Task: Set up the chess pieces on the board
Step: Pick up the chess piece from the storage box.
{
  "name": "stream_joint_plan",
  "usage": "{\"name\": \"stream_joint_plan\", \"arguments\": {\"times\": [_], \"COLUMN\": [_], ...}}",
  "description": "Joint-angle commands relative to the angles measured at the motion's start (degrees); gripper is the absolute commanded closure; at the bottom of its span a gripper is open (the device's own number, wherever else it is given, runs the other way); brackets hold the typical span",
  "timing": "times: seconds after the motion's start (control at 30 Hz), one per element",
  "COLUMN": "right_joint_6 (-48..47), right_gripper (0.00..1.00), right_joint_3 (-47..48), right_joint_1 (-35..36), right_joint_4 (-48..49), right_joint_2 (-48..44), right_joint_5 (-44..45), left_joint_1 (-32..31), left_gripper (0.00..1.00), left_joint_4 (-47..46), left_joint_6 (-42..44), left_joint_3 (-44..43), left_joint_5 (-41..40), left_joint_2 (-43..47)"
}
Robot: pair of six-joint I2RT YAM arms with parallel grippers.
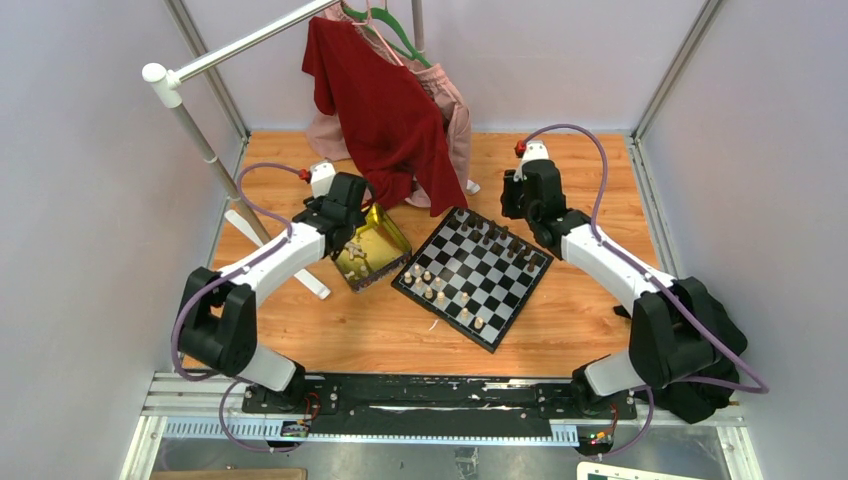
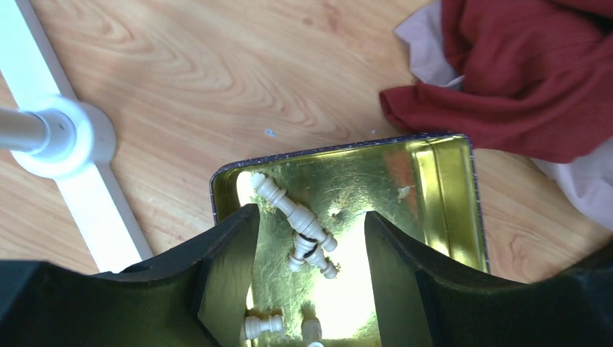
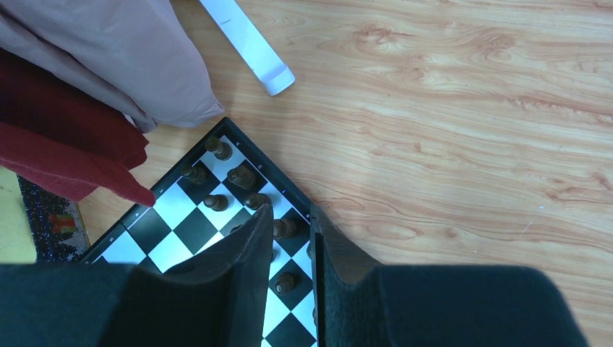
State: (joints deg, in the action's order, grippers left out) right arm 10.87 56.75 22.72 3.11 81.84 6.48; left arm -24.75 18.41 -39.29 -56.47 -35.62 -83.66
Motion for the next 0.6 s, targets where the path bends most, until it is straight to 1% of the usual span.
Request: {"name": "stream_joint_plan", "arguments": {"times": [0.0,0.3,0.57], "right_joint_6": [-0.4,-0.6,-1.1], "right_gripper": [0.71,0.71,0.7], "right_joint_3": [1.3,1.5,1.5], "right_joint_1": [-0.7,-0.8,-0.7], "right_joint_4": [2.2,2.9,3.1], "right_joint_2": [1.4,3.0,3.3], "right_joint_5": [-1.5,-1.3,-0.9], "left_joint_1": [2.9,5.3,5.5], "left_gripper": [0.4,0.44,0.45], "left_joint_4": [0.9,1.5,3.9], "left_joint_6": [-6.8,-13.2,-18.3], "left_joint_3": [-0.3,-2.2,-3.2], "left_joint_5": [6.2,13.2,13.7], "left_joint_2": [-3.4,-8.9,-10.1]}}
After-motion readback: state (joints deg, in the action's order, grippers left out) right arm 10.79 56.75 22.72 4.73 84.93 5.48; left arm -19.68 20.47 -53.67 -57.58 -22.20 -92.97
